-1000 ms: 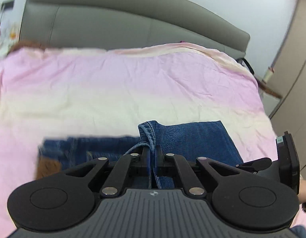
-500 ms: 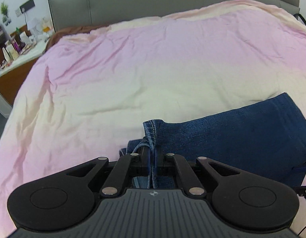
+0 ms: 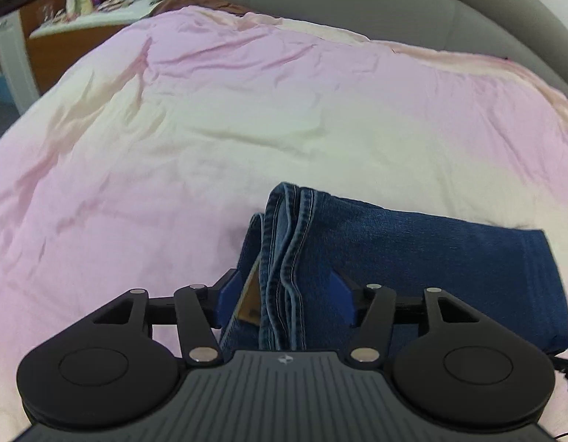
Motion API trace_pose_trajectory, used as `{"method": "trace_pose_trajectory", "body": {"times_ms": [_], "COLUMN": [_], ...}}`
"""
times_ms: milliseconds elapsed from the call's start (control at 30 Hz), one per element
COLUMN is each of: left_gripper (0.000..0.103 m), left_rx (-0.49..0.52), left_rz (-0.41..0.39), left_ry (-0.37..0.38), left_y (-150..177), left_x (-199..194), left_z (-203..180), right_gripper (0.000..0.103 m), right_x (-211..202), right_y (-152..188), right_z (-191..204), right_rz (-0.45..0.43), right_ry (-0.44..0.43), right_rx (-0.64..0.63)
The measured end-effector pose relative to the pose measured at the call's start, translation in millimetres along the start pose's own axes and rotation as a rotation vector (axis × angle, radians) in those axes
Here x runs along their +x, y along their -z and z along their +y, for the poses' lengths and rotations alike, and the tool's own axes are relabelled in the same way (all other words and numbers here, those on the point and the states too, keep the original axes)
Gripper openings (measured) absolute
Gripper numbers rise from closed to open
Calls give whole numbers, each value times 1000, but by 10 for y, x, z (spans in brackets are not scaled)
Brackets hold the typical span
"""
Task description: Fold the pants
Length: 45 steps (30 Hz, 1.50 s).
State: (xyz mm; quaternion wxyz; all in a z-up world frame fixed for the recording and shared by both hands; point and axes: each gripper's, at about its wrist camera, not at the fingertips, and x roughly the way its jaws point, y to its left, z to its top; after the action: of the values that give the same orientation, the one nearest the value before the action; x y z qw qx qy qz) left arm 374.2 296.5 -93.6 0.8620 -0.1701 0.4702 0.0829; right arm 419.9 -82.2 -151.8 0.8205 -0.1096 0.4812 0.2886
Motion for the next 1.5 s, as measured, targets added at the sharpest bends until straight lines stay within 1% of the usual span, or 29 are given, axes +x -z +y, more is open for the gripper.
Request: {"method": "trace_pose_trajectory", "body": {"times_ms": [67, 133, 233, 267, 367, 433, 500, 533, 567, 600, 633, 700, 767, 800, 867, 933, 1000, 1100, 1133, 1200, 1233, 1267, 1333, 1367, 1400, 1433, 1500], "left_gripper": [71, 71, 71, 72, 72, 68, 46, 40, 26, 19, 16, 13, 13, 13, 13, 13, 12, 12, 12, 12, 12, 12, 12, 12, 12, 12, 12], "left_rx": [-115, -222, -406, -464, -583, -622, -623, -636, -643, -636, -617, -541, -439, -397, -343, -296, -267, -245, -242, -238, -230, -217, -196, -196, -199, -213, -247], "left_rz": [-5, -1, -30, -37, -53, -81, -105, -106, -108, -114, -128, -171, -221, -240, -262, -265, -272, -284, -291, -307, -315, -320, -312, -290, -263, -233, -172], "left_ry": [49, 101, 148, 176, 264, 295, 309, 298, 281, 268, 264, 245, 227, 222, 217, 207, 201, 223, 230, 243, 239, 228, 204, 188, 169, 146, 106], "left_y": [169, 350, 657, 760, 957, 991, 976, 971, 979, 973, 962, 898, 779, 714, 570, 427, 301, 125, 73, -8, -41, -73, -100, -110, -100, -67, 53], "left_x": [-81, -102, -103, -81, 35, 123, 189, 217, 239, 244, 219, 97, -68, -145, -263, -342, -400, -564, -623, -736, -781, -808, -794, -727, -635, -519, -273], "left_z": [137, 260, 433, 478, 548, 556, 556, 559, 562, 556, 540, 443, 279, 200, 75, -27, -114, -209, -237, -270, -285, -284, -258, -217, -171, -103, 37], "right_gripper": [46, 46, 46, 46, 46, 46, 46, 46, 46, 46, 46, 49, 51, 55, 58, 58, 58, 58, 59, 63, 63, 63, 63, 58, 49, 43, 9], "right_x": [-27, -78, -175, -205, -285, -319, -350, -361, -382, -396, -409, -445, -471, -477, -455, -398, -334, -200, -152, -59, -29, -33, -96, -122, -120, -105, -46], "right_y": [73, 134, 257, 300, 430, 532, 635, 676, 729, 765, 800, 867, 899, 907, 899, 861, 808, 755, 740, 691, 668, 648, 651, 656, 668, 693, 774], "right_z": [-80, -92, -103, -111, -119, -150, -185, -198, -214, -229, -248, -297, -338, -358, -392, -419, -456, -474, -462, -444, -466, -528, -719, -808, -858, -895, -937], "right_rz": [-15, -31, -50, -50, -52, -42, -33, -31, -30, -32, -37, -59, -83, -93, -108, -116, -126, -129, -129, -138, -147, -163, -200, -208, -197, -179, -150], "right_ry": [23, 43, 75, 86, 114, 119, 128, 134, 140, 145, 149, 166, 198, 211, 242, 277, 289, 277, 285, 343, 373, 375, 318, 309, 312, 295, 233], "right_rx": [15, 30, 36, 34, 46, 68, 84, 89, 93, 97, 101, 99, 83, 77, 67, 61, 86, 137, 139, 125, 138, 182, 326, 375, 395, 412, 441]}}
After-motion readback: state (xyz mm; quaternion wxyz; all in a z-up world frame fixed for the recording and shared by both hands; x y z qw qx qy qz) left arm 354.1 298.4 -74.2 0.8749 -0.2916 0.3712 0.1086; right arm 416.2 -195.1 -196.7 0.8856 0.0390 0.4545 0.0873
